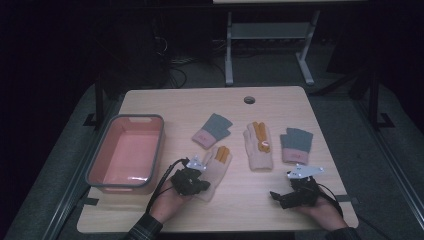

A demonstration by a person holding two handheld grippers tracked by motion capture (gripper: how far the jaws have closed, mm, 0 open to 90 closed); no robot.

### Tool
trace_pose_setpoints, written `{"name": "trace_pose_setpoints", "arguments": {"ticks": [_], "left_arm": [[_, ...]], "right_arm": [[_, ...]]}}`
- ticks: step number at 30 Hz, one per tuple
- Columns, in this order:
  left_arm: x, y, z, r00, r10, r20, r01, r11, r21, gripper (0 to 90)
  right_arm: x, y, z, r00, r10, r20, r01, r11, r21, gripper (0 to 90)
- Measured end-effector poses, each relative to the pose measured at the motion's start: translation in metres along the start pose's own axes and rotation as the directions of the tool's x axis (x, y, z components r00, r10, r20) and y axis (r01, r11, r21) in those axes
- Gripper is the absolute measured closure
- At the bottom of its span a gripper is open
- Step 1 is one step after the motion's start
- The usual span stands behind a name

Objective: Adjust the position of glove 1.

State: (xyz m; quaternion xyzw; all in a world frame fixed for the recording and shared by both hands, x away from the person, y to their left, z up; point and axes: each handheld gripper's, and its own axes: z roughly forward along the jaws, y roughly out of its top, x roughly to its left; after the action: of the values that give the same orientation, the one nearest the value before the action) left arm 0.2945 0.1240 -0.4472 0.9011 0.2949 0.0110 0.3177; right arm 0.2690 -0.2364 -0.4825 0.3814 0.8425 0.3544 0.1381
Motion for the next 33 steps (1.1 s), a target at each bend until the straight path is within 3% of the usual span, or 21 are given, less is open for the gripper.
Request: {"name": "trace_pose_setpoints", "arguments": {"ticks": [4, 17, 33], "left_arm": [[-0.009, 0.009, 0.01, 0.9987, 0.028, 0.042, -0.028, 0.9996, -0.007, 89.4], [-0.024, 0.032, 0.032, 0.9912, 0.101, 0.086, -0.1, 0.9949, -0.013, 89.5], [-0.045, 0.067, 0.068, 0.9835, 0.128, 0.128, -0.121, 0.991, -0.057, 89.5]], "right_arm": [[0.0, 0.0, 0.0, 1.0, 0.001, 0.0, -0.001, 1.0, 0.0, 2.5], [0.0, 0.0, 0.0, 1.0, 0.0, 0.0, 0.0, 1.0, 0.0, 2.5], [0.0, 0.0, 0.0, 1.0, 0.001, 0.0, -0.001, 1.0, 0.0, 2.5]]}}
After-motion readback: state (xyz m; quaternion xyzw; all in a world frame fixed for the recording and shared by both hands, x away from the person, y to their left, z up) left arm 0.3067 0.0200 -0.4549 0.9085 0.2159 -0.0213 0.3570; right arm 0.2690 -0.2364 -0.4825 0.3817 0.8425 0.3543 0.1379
